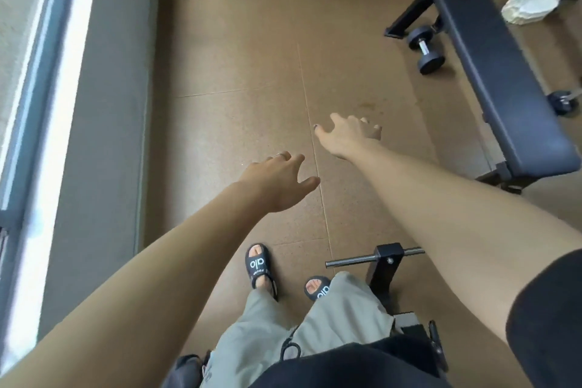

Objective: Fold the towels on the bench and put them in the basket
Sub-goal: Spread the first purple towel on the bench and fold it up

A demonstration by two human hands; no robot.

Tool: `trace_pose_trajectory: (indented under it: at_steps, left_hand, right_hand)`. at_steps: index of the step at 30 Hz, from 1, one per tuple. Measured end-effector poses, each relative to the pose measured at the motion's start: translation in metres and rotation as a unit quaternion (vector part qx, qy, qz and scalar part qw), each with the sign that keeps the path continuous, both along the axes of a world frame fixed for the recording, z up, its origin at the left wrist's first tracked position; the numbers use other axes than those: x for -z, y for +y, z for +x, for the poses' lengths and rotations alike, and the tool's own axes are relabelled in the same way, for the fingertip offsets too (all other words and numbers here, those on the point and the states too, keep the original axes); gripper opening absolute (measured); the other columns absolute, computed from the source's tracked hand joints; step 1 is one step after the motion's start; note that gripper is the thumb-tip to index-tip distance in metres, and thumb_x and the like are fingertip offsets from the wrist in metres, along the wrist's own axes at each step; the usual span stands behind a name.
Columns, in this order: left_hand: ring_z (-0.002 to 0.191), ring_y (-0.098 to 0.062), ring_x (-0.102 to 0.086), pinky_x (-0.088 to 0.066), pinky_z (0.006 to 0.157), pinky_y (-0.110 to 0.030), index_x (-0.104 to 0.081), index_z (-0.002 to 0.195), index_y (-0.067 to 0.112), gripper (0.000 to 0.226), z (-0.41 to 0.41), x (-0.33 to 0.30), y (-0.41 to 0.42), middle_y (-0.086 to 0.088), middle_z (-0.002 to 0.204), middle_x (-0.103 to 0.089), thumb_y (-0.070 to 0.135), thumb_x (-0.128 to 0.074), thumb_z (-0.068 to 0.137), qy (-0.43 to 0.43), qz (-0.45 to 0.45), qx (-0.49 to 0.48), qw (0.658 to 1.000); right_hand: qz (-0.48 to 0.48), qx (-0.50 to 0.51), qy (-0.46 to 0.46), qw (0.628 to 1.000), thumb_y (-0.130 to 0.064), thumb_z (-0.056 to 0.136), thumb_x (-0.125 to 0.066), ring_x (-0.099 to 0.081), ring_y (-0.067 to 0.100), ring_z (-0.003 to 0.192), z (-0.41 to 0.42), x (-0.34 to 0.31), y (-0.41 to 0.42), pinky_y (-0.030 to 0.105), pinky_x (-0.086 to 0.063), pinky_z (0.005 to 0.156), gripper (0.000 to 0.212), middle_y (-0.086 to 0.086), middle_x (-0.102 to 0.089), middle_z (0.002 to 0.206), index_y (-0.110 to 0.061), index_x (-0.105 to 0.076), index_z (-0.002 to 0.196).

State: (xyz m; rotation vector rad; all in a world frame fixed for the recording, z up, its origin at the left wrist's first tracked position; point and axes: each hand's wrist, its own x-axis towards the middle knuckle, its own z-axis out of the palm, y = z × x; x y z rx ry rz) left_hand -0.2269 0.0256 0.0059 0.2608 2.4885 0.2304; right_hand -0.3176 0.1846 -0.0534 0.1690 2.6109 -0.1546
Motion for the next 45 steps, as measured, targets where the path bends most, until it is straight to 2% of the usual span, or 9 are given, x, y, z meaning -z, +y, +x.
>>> trace_pose_trajectory:
  at_steps: [3,12,21,26,30,33,36,39,45]
  left_hand:
    - [0.137,-0.028,-0.045,-0.041,0.108,-0.05,-0.03,0.155,0.022,0.07,-0.04,-0.004,0.003,-0.005,0.158,-0.035,0.065,-0.033,0.099,-0.002,0.018,0.062,0.998]
    - [0.139,-0.029,-0.043,-0.04,0.109,-0.05,-0.03,0.155,0.023,0.068,-0.13,-0.008,0.082,-0.007,0.157,-0.037,0.063,-0.032,0.1,-0.002,0.036,0.267,0.963]
    - [0.141,-0.028,-0.039,-0.036,0.11,-0.047,-0.027,0.156,0.026,0.065,-0.192,0.006,0.242,-0.005,0.16,-0.034,0.061,-0.031,0.101,0.002,0.019,0.426,0.904]
    - [0.14,-0.029,-0.041,-0.038,0.111,-0.051,-0.026,0.157,0.026,0.066,-0.217,-0.002,0.341,-0.006,0.162,-0.031,0.061,-0.03,0.102,0.002,0.011,0.493,0.87]
    - [0.139,-0.03,-0.042,-0.04,0.109,-0.048,-0.027,0.156,0.028,0.064,-0.231,-0.005,0.419,-0.005,0.162,-0.031,0.061,-0.031,0.102,0.005,0.007,0.547,0.837]
    - [0.138,-0.03,-0.043,-0.04,0.109,-0.045,-0.03,0.154,0.028,0.062,-0.244,0.001,0.482,-0.005,0.16,-0.035,0.06,-0.033,0.101,0.001,0.015,0.581,0.814]
    - [0.137,-0.031,-0.042,-0.036,0.106,-0.041,-0.035,0.152,0.025,0.059,-0.26,0.014,0.549,-0.009,0.156,-0.039,0.057,-0.036,0.102,-0.008,0.017,0.61,0.792]
    - [0.131,-0.032,-0.047,-0.042,0.105,-0.043,-0.041,0.146,0.019,0.056,-0.281,0.027,0.622,-0.008,0.15,-0.044,0.054,-0.035,0.103,0.004,0.002,0.665,0.747]
    - [0.131,-0.031,-0.048,-0.043,0.102,-0.047,-0.042,0.144,0.025,0.056,-0.307,0.031,0.761,-0.004,0.147,-0.043,0.058,-0.037,0.1,-0.039,0.004,0.656,0.754]
  right_hand:
    - [0.001,0.103,0.011,0.995,-0.073,0.091,-0.025,-0.035,0.032,0.142,-0.019,-0.01,0.026,0.058,-0.022,0.112,0.069,0.008,-0.048,0.147,-0.035,-0.041,0.147]
    - [-0.068,0.35,0.065,0.932,-0.064,0.098,-0.033,-0.031,0.037,0.145,-0.026,-0.028,0.136,0.06,-0.028,0.114,0.069,0.012,-0.032,0.159,-0.028,-0.027,0.157]
    - [0.006,0.496,0.094,0.863,-0.065,0.096,-0.031,-0.045,0.041,0.132,-0.02,-0.013,0.29,0.055,-0.039,0.106,0.067,0.015,-0.049,0.144,-0.023,-0.043,0.147]
    - [-0.016,0.557,0.092,0.825,-0.067,0.087,-0.021,-0.052,0.04,0.121,-0.017,-0.003,0.371,0.055,-0.043,0.101,0.067,0.011,-0.055,0.13,-0.028,-0.042,0.137]
    - [-0.064,0.601,0.124,0.787,-0.069,0.085,-0.025,-0.052,0.037,0.123,-0.015,0.003,0.429,0.052,-0.045,0.102,0.075,0.012,-0.054,0.138,-0.025,-0.039,0.144]
    - [-0.063,0.609,0.116,0.782,-0.061,0.095,-0.032,-0.052,0.038,0.123,-0.02,0.003,0.471,0.046,-0.044,0.099,0.067,0.015,-0.053,0.14,-0.023,-0.033,0.151]
    - [-0.037,0.612,0.095,0.784,-0.062,0.096,-0.036,-0.042,0.037,0.134,-0.024,0.002,0.517,0.051,-0.038,0.106,0.066,0.013,-0.046,0.145,-0.027,-0.031,0.152]
    - [-0.032,0.635,0.088,0.767,-0.064,0.094,-0.04,-0.037,0.034,0.138,-0.027,0.005,0.571,0.052,-0.033,0.107,0.066,0.011,-0.044,0.148,-0.03,-0.035,0.15]
    - [-0.029,0.672,0.057,0.738,-0.065,0.096,-0.034,-0.032,0.034,0.143,-0.023,-0.005,0.682,0.052,-0.03,0.111,0.068,0.008,-0.04,0.154,-0.032,-0.029,0.155]
